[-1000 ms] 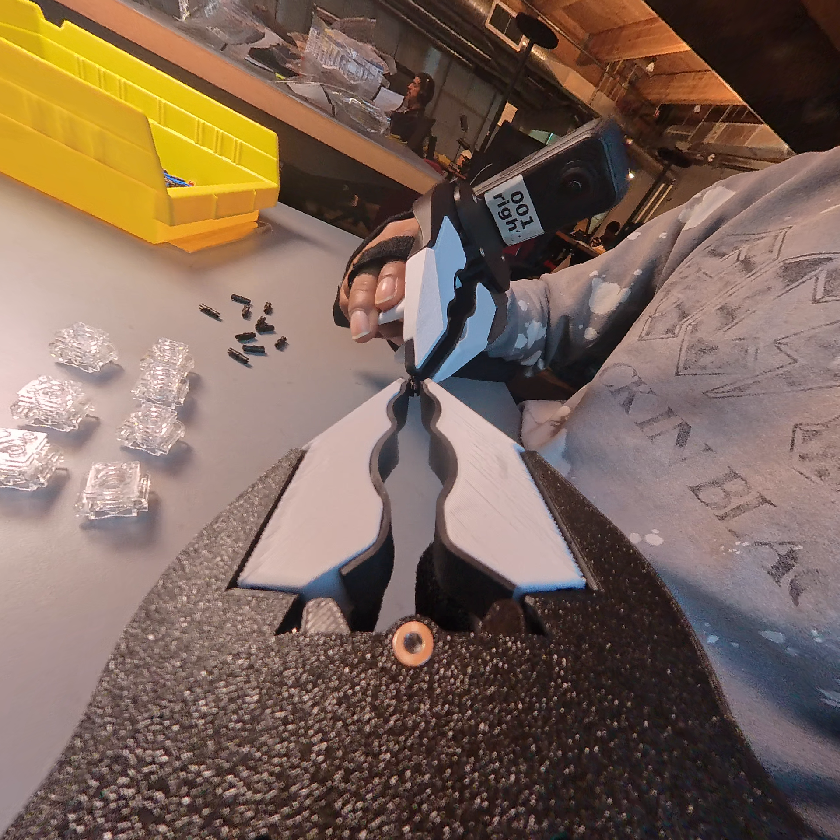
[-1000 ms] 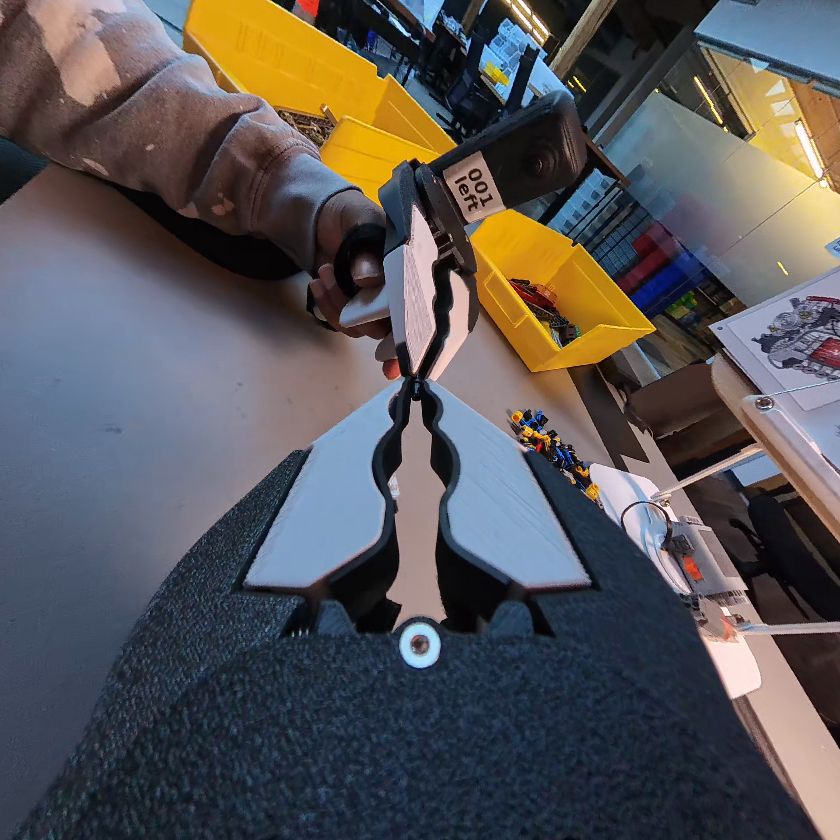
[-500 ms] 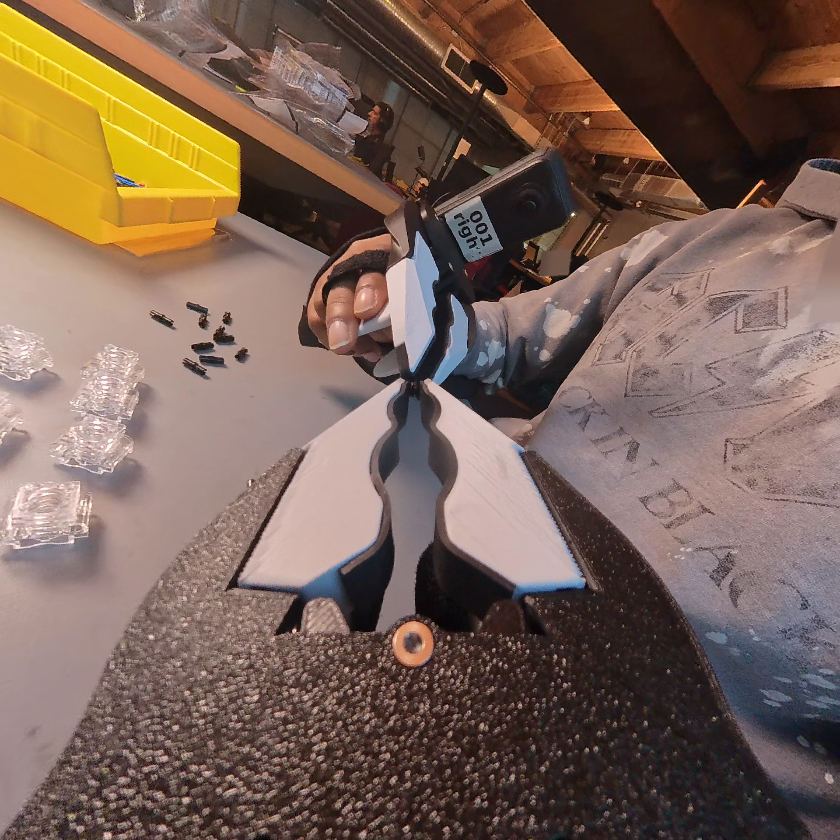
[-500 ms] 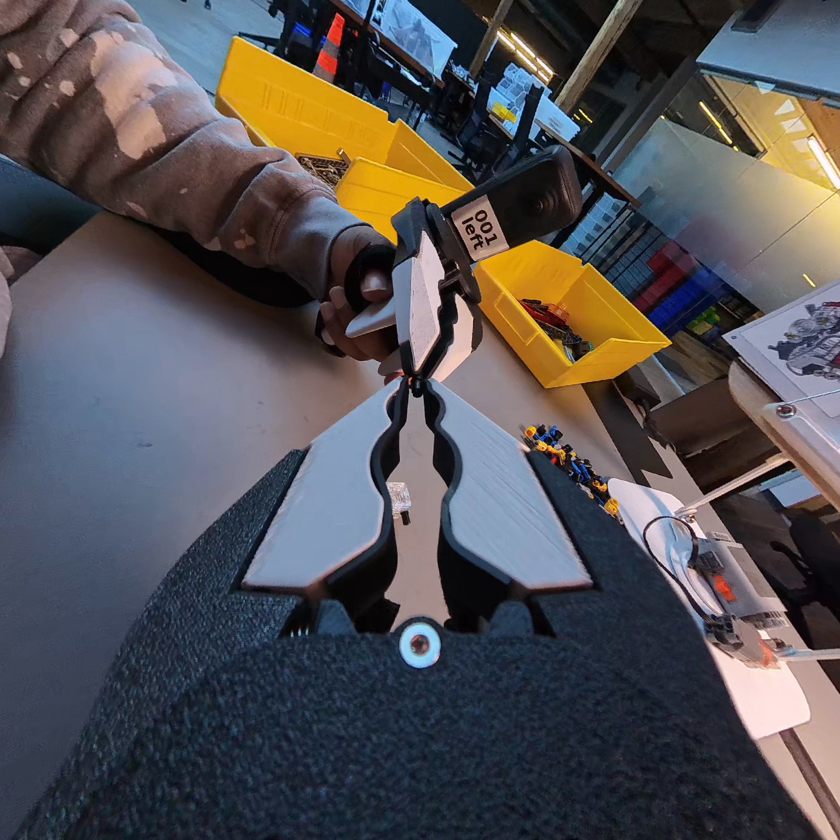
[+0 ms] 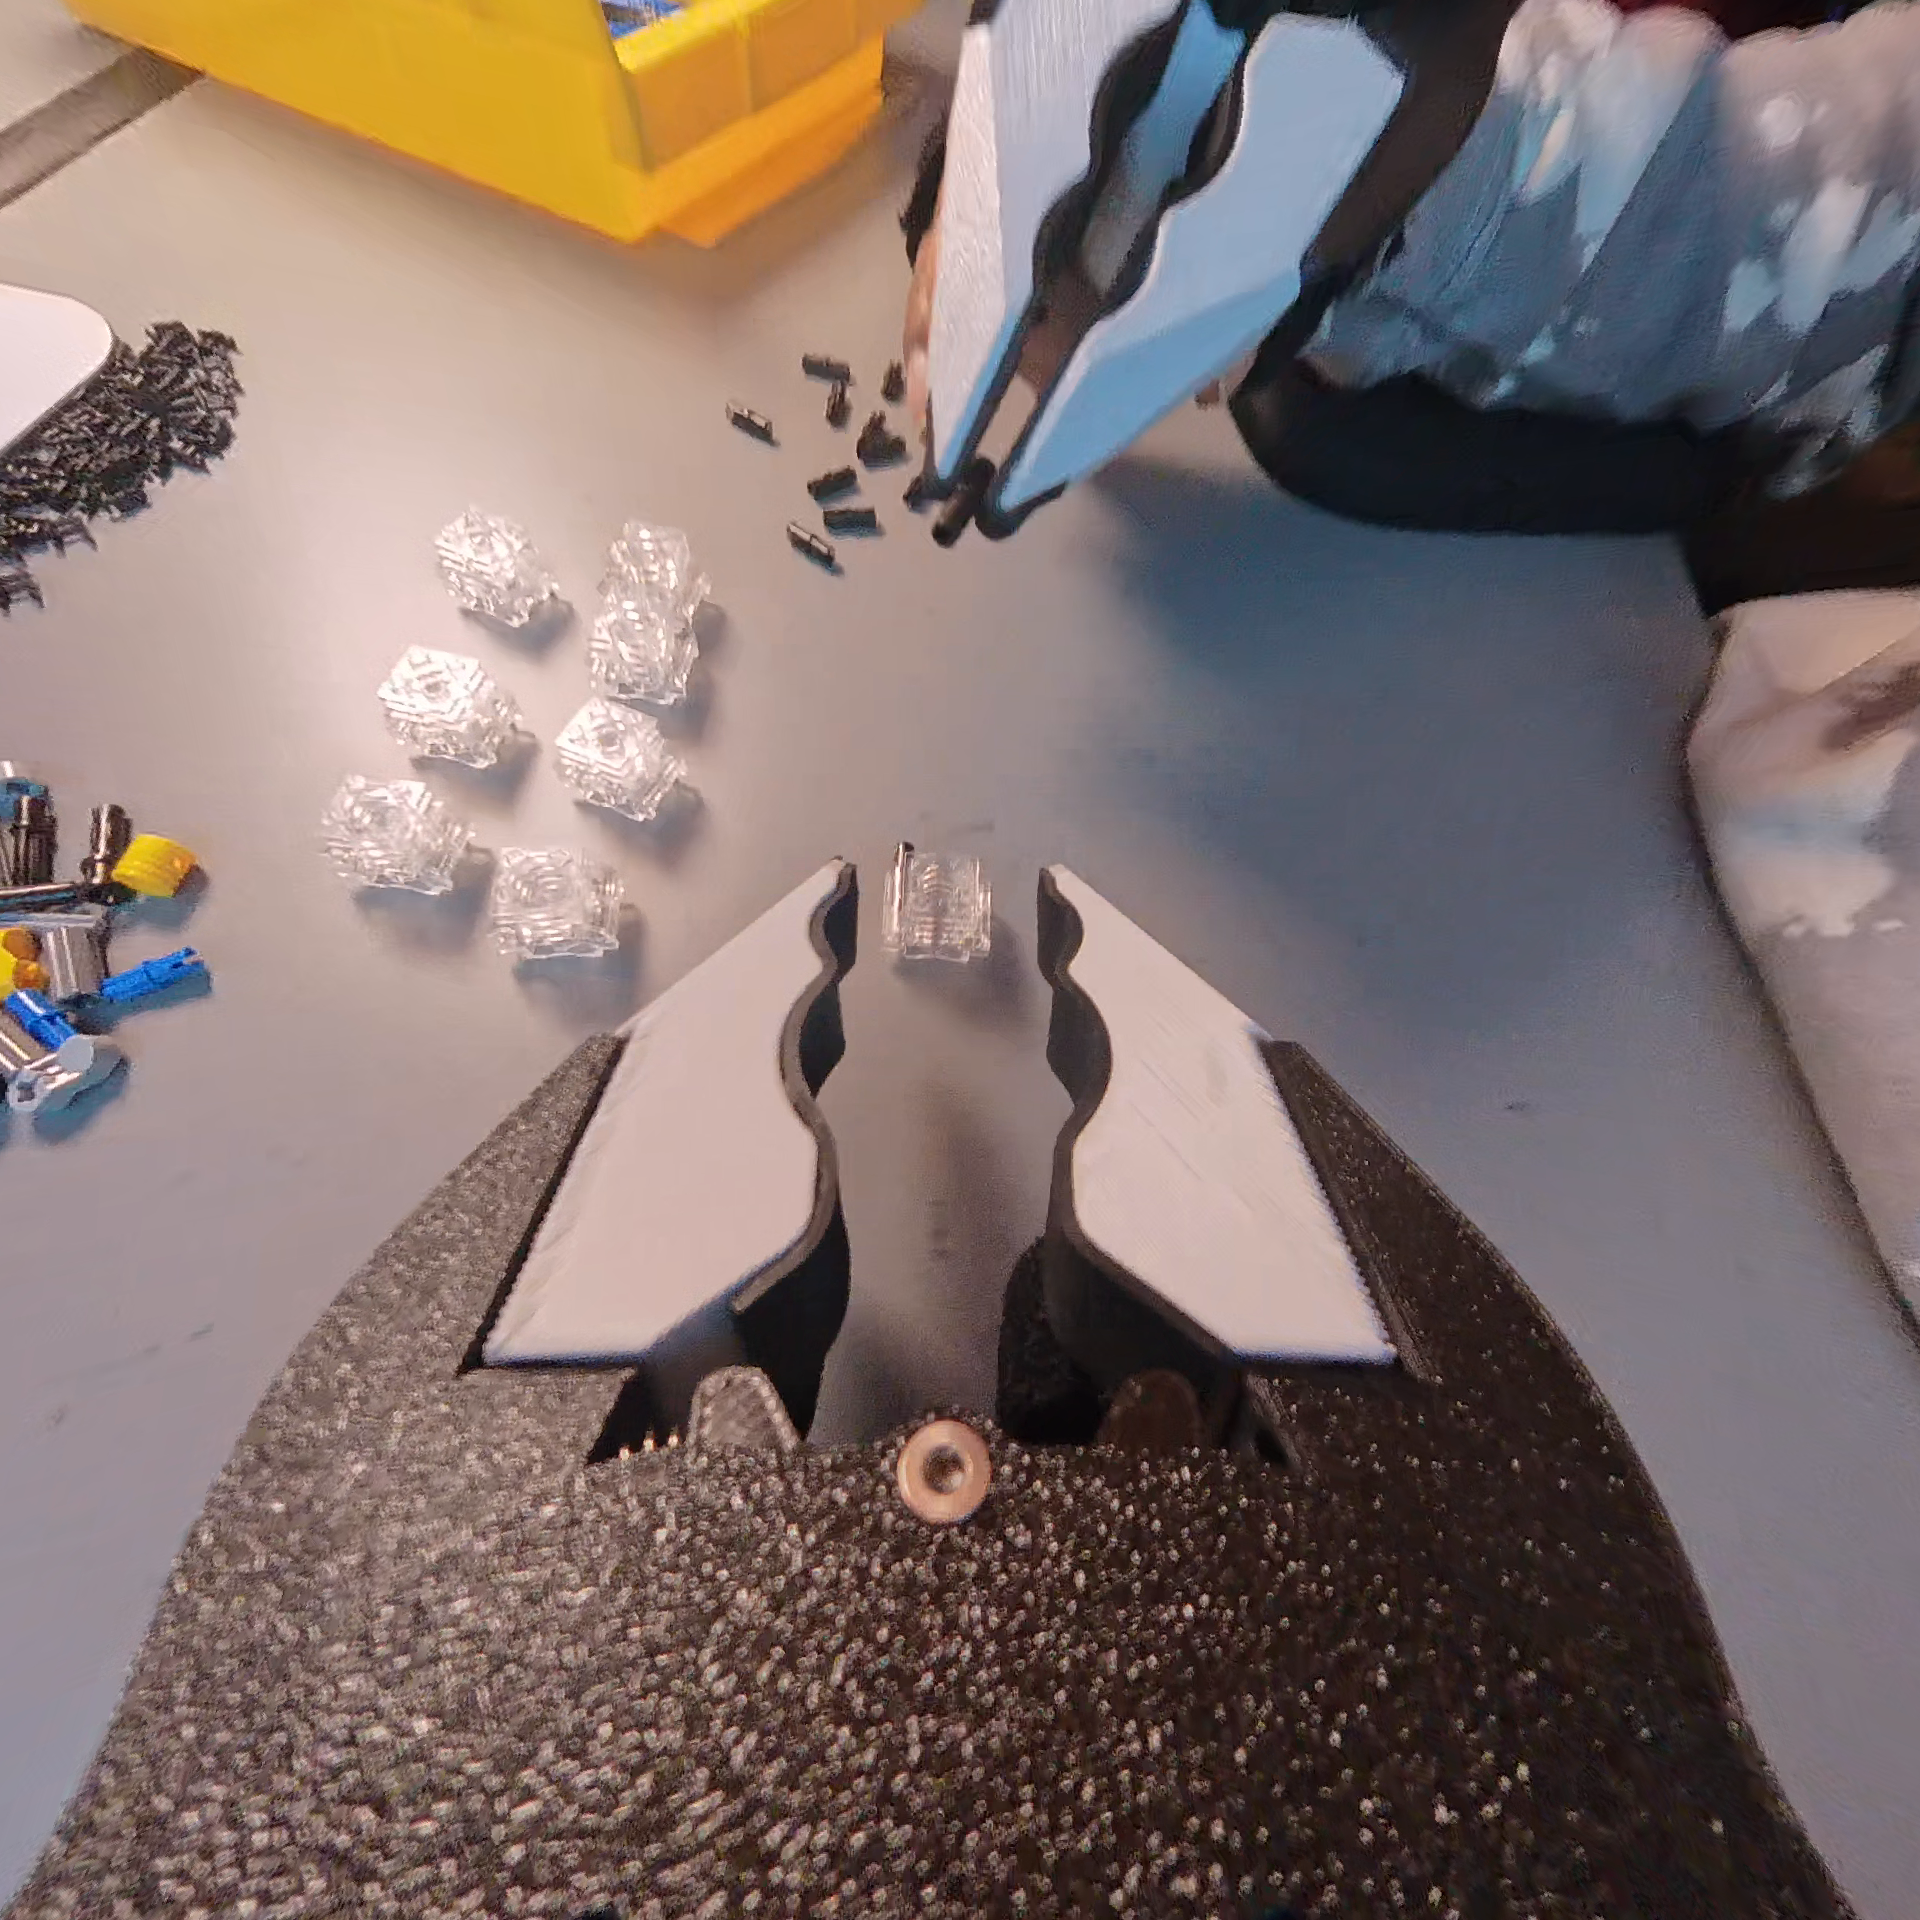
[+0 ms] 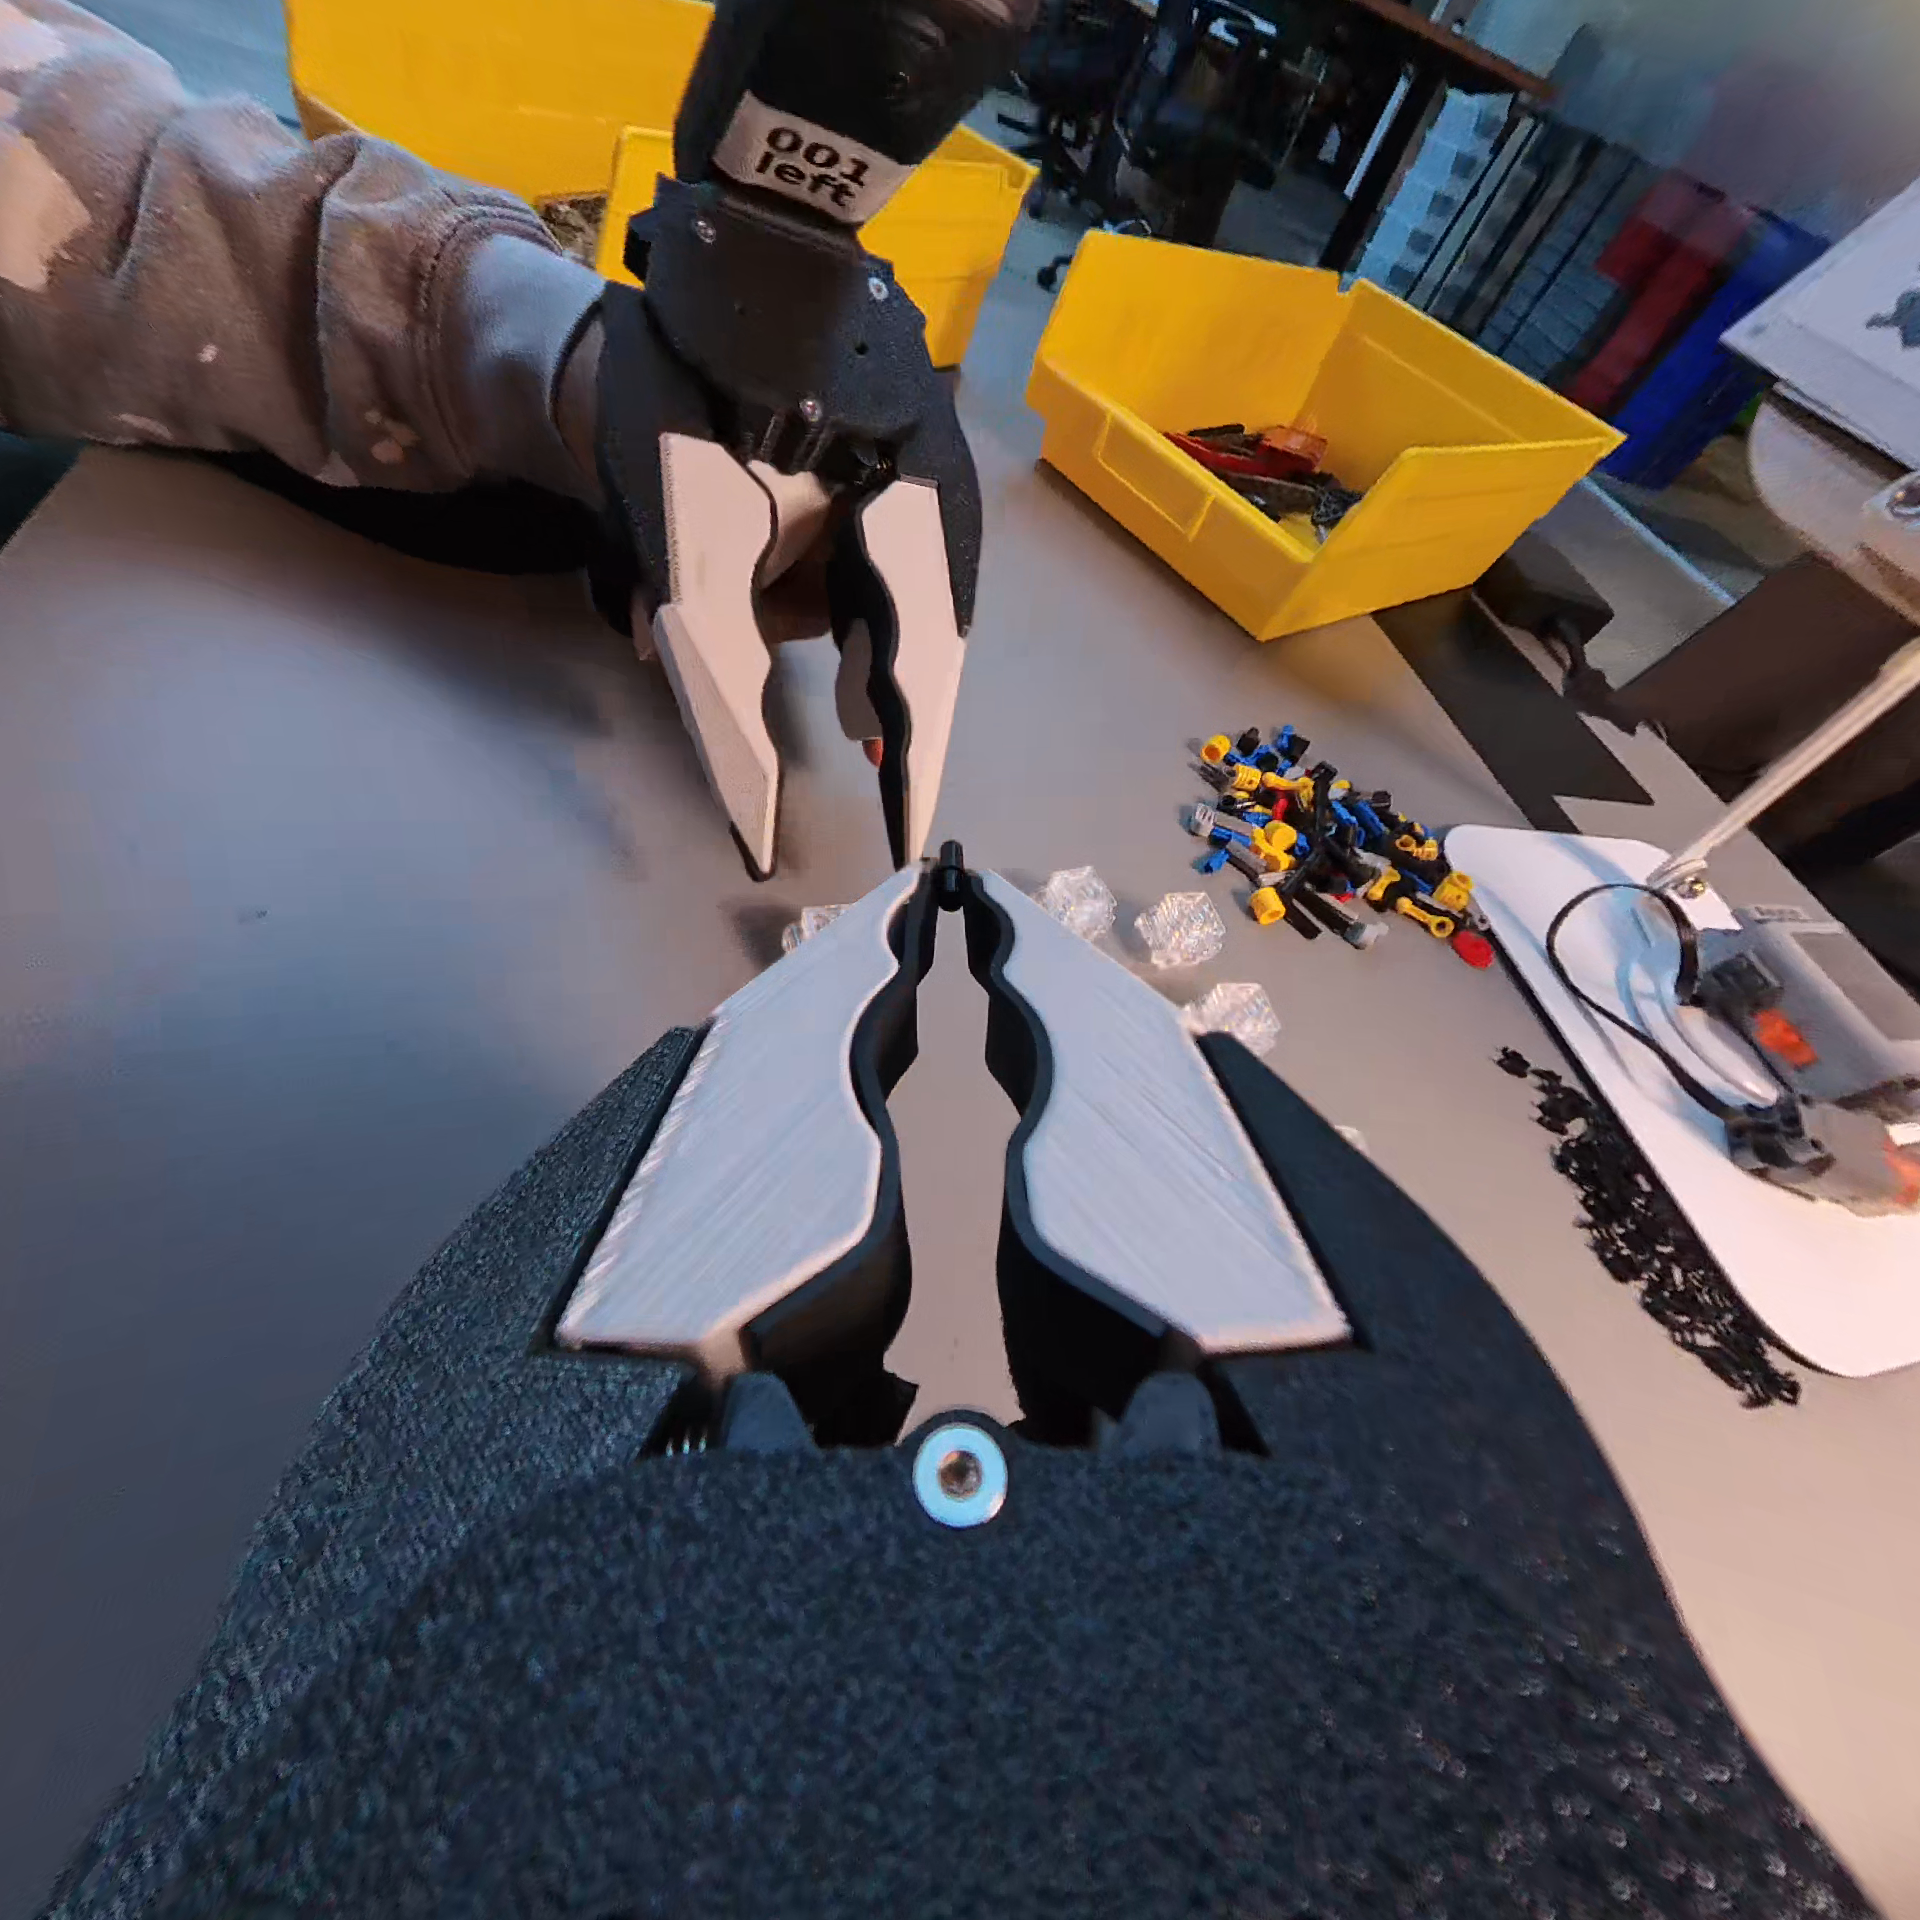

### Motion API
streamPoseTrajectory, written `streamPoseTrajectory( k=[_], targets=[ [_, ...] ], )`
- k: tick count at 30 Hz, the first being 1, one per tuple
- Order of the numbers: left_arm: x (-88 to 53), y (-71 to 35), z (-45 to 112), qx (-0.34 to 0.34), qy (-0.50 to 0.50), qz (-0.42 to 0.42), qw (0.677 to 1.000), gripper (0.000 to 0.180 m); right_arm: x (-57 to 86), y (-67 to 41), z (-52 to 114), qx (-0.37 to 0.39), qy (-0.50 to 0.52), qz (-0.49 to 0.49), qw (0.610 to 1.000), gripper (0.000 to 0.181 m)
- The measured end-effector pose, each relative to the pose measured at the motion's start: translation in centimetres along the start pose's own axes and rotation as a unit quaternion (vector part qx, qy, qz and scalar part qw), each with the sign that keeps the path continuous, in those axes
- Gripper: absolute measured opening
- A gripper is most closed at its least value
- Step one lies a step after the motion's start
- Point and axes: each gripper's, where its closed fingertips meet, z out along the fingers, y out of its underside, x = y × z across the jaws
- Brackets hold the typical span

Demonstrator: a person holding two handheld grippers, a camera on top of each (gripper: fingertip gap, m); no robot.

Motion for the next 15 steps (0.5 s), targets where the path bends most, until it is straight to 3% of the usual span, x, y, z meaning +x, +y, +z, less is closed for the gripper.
streamPoseTrajectory(
  k=[4, 15],
  targets=[
    [-0.5, 1.7, 1.2, -0.060, -0.035, 0.030, 0.997, 0.032, -0.1, 0.9, 0.0, -0.014, -0.011, 0.009, 1.000, 0.004],
    [-1.2, 2.0, 2.1, -0.085, -0.079, 0.056, 0.992, 0.023, -1.2, 2.3, 0.8, -0.048, -0.031, 0.005, 0.998, 0.004]
  ],
)
